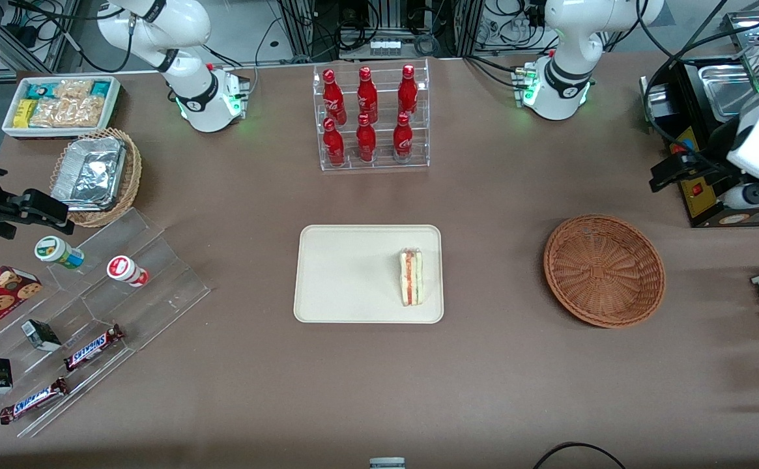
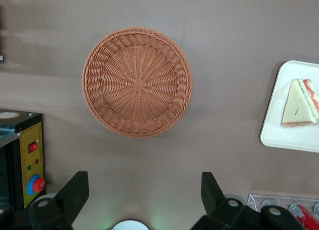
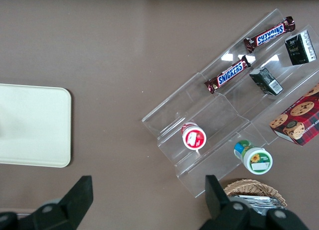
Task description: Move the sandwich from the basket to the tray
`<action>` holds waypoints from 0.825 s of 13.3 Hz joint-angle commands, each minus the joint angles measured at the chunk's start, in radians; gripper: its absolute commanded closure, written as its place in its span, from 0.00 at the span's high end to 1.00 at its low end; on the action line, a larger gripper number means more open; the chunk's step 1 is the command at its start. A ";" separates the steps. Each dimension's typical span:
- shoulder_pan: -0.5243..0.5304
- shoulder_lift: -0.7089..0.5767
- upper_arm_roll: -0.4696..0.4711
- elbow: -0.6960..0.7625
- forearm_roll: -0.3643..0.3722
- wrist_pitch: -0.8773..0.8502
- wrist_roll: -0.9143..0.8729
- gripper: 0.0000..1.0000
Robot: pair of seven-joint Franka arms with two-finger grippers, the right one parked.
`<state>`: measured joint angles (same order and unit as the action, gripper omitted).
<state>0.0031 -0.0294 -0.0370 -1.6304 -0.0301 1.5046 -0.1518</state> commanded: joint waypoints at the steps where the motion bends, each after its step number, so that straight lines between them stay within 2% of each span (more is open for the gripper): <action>1: -0.018 0.026 -0.011 0.060 0.015 -0.046 0.026 1.00; 5: -0.046 -0.052 -0.009 -0.061 0.062 0.064 0.024 1.00; 11: -0.055 -0.046 -0.006 -0.037 0.062 0.065 0.026 1.00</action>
<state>-0.0388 -0.0504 -0.0505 -1.6489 0.0148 1.5541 -0.1359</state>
